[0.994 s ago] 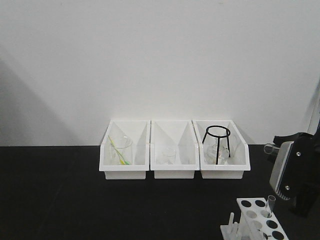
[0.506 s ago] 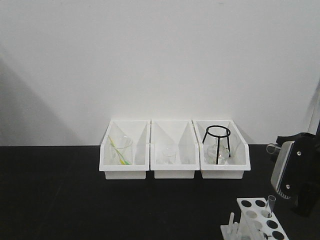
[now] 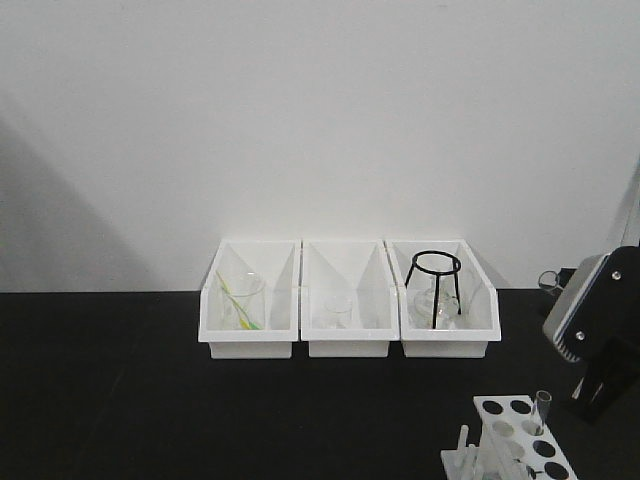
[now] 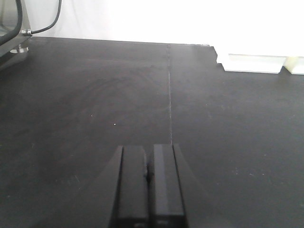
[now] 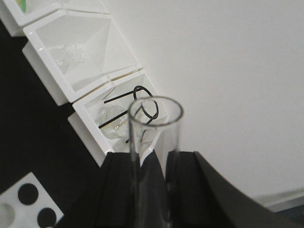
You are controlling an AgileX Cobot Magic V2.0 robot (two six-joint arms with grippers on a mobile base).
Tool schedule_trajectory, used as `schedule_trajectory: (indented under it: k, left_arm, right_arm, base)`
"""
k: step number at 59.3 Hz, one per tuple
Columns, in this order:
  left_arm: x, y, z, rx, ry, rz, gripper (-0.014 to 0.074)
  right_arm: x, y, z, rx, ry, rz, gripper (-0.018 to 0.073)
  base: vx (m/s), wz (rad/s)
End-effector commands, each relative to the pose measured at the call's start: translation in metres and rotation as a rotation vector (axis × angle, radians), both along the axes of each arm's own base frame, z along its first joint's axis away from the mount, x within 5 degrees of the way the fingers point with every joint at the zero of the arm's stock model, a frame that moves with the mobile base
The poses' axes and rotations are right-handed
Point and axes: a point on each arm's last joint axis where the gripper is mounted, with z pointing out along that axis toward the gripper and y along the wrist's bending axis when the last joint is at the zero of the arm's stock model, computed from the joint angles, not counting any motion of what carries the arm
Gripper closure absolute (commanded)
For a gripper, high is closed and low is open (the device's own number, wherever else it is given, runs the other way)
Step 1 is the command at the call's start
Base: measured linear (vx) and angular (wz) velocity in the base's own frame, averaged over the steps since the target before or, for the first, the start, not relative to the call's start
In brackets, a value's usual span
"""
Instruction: Flip and reinsert test tube from rack
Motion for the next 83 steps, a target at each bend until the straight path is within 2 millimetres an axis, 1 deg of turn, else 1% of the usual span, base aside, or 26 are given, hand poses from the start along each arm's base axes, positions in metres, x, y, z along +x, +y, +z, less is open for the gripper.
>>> schedule_trajectory:
  k: [1, 13, 22, 26, 34, 38, 47, 56, 61, 66, 73, 76, 83]
  left_arm:
    - [0.001, -0.001, 0.008, 0.003, -0.098, -0.011, 0.0603]
    - [0.001, -0.001, 0.008, 0.003, -0.098, -0.011, 0.0603]
    - [0.001, -0.001, 0.008, 0.003, -0.098, -0.011, 0.0603]
    - [0.001, -0.001, 0.008, 0.003, -0.098, -0.011, 0.0603]
    - [0.001, -0.001, 0.008, 0.003, -0.098, -0.011, 0.0603]
    - [0.001, -0.001, 0.008, 0.003, -0.098, -0.011, 0.0603]
    - [0.001, -0.001, 0.008, 0.003, -0.098, -0.011, 0.0603]
    - [0.001, -0.001, 0.008, 0.003, -0.098, -0.011, 0.0603]
    - [0.001, -0.001, 0.008, 0.003, -0.098, -0.011, 0.0603]
    - [0.001, -0.001, 0.008, 0.003, -0.098, -0.011, 0.0603]
    - [0.001, -0.001, 0.008, 0.003, -0.098, -0.011, 0.0603]
    - [0.001, -0.001, 0.008, 0.003, -0.098, -0.011, 0.0603]
    - [0.001, -0.001, 0.008, 0.003, -0.098, -0.011, 0.0603]
  right_arm:
    - [-0.002, -0.003, 0.023, 0.155, -0.056, -0.061, 0.0433]
    - [-0.002, 0.000, 0.031, 0.472, -0.076, -0.085, 0.0433]
    - [0.000, -0.007, 0.038, 0.753, -0.103, -0.185, 0.0433]
    - [0.001, -0.010, 0.039, 0.839, -0.113, -0.225, 0.0432]
    - [0.002, -0.016, 0.040, 0.905, -0.147, -0.288, 0.0429]
    - [0.002, -0.018, 0.040, 0.883, -0.162, -0.305, 0.0428]
    - [0.002, -0.019, 0.039, 0.869, -0.159, -0.320, 0.0426]
    - [0.001, -0.016, 0.039, 0.923, -0.181, -0.296, 0.0425]
    - [-0.001, -0.011, 0.027, 0.923, -0.189, -0.274, 0.0425]
    - [-0.007, -0.009, 0.006, 0.928, -0.202, -0.259, 0.0425]
    - [-0.019, -0.010, -0.017, 0.933, -0.265, -0.227, 0.0425]
    - [-0.023, -0.010, -0.027, 0.933, -0.250, -0.220, 0.0425]
    - [-0.029, -0.002, -0.038, 0.926, -0.205, -0.143, 0.0425]
  base:
    - [0.00, 0.00]
    - [0.00, 0.00]
    - [0.00, 0.00]
    - [0.00, 0.00]
    - [0.00, 0.00]
    - [0.00, 0.00]
    - [0.00, 0.00]
    - [0.00, 0.00]
    - [0.00, 0.00]
    - [0.00, 0.00]
    - [0.00, 0.00]
    - [0.00, 0.00]
    - [0.00, 0.00]
